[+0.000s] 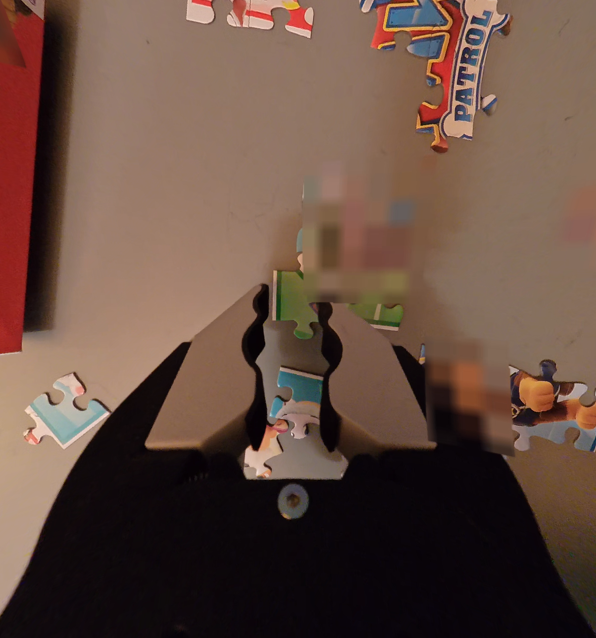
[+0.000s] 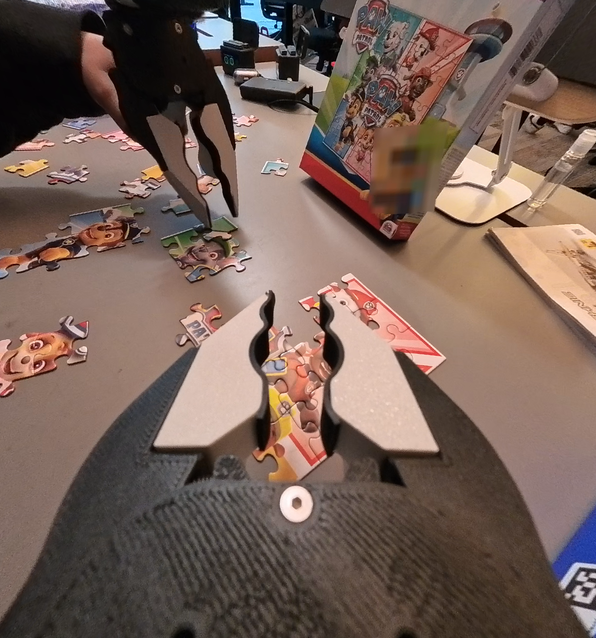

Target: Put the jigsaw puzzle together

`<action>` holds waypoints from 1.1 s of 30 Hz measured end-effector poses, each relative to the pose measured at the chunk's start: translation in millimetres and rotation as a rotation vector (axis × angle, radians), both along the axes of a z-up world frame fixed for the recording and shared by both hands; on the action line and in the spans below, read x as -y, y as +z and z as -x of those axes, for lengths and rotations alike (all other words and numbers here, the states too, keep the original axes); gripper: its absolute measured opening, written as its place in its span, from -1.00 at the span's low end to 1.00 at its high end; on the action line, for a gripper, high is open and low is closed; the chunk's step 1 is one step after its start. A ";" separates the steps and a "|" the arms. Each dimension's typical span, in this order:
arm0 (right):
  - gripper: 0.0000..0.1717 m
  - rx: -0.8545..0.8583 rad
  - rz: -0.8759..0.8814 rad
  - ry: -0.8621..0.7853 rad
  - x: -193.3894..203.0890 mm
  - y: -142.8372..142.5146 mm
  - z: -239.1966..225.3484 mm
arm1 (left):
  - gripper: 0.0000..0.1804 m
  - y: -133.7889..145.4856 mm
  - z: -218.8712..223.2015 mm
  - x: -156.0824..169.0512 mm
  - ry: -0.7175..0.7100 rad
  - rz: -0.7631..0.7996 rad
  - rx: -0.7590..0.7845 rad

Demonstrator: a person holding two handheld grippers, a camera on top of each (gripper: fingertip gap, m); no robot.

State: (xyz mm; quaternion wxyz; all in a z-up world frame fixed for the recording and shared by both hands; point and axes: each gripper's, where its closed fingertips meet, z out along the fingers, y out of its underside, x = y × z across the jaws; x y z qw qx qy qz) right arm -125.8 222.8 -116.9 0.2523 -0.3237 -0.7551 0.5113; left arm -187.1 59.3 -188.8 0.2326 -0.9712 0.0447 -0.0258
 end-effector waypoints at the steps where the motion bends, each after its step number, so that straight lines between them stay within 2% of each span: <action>1: -0.72 0.000 0.000 0.000 -0.1 0.0 0.0 | -0.70 1.1 0.8 0.4 0.007 -0.006 0.001; 7: -0.72 0.002 -0.003 0.002 0.5 -0.5 -0.1 | -0.68 15.1 9.2 1.0 0.115 -0.087 0.077; 13: -0.72 0.000 -0.002 0.002 1.1 -0.3 -0.1 | -0.59 -0.2 5.5 3.3 0.114 -0.027 0.067; 18: -0.72 -0.004 0.000 0.001 0.9 0.7 -0.2 | -0.61 -5.8 8.3 2.3 0.137 0.001 0.040; 22: -0.72 -0.005 0.001 0.004 1.5 1.1 -0.5 | -0.73 -6.2 17.0 7.0 0.220 0.025 0.021; 29: -0.72 -0.008 0.000 0.004 1.9 1.6 -0.7 | -0.74 -4.6 15.6 8.9 0.395 0.058 0.107; 33: -0.72 -0.010 0.001 0.004 1.8 2.0 -0.9 | -0.67 0.1 14.0 9.8 0.452 0.032 0.168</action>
